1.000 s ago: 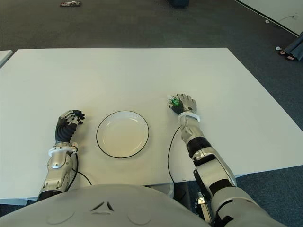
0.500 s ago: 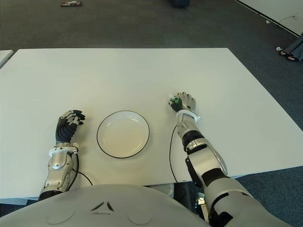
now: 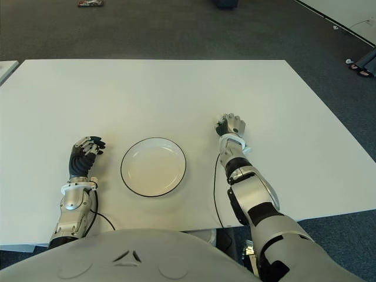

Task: Put the toothpaste on the table into the plate.

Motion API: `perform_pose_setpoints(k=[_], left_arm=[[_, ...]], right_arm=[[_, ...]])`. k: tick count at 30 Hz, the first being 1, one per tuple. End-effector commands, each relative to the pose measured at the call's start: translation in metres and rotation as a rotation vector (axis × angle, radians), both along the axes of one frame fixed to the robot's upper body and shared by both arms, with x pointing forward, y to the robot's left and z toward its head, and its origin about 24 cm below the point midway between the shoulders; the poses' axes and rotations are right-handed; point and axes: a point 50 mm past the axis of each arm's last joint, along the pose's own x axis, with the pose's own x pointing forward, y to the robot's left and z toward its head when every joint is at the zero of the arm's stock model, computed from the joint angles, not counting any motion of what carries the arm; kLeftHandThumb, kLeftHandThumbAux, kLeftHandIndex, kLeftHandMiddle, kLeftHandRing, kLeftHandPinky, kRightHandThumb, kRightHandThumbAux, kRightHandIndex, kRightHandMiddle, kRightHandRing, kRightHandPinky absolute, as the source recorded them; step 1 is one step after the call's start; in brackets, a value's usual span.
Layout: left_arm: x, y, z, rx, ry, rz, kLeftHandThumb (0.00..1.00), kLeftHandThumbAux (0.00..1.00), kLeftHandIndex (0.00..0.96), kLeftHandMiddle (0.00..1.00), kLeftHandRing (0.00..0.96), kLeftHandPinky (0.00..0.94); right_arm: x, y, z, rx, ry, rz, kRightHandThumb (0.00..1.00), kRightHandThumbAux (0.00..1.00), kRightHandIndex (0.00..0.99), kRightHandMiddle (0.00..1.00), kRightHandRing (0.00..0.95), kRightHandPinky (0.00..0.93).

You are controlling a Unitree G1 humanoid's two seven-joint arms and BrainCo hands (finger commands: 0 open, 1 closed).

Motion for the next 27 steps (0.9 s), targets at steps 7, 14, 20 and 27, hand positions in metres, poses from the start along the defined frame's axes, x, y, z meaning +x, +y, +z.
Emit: perform_pose_setpoints(k=[7,14,20,27], left_arm=[[-0.017,0.0026,-0.0214,0.001,0.144,0.047,0.704,0.721,0.428,0.501,0.508,0.492],[-0.0159,0.0026,-0.0213,0.013,0.152,0.055,0.704,0.721,0.428,0.513,0.516,0.498],[-0.0141,0.0025,-0.0189,0.014,0.148,0.055,0.705,0.721,0.428,0.519,0.519,0.499],[-0.0134,0.0025,-0.0172,0.005,0.138,0.062,0.706,0.721,0.428,0.515,0.512,0.494]], right_arm=[[-0.0271,0.0027,-0.0312,0.164,0.1,-0.106,0.796,0.682,0.449,0.446,0.508,0.572],[-0.0271,0.0031,-0.0311,0.172,0.095,-0.136,0.851,0.664,0.447,0.526,0.633,0.672],[-0.0244,0.0042,-0.0281,0.146,0.084,-0.145,0.858,0.661,0.446,0.575,0.694,0.742],[-0.0243,0.0043,-0.0268,0.117,0.07,-0.154,0.857,0.663,0.442,0.598,0.751,0.815]])
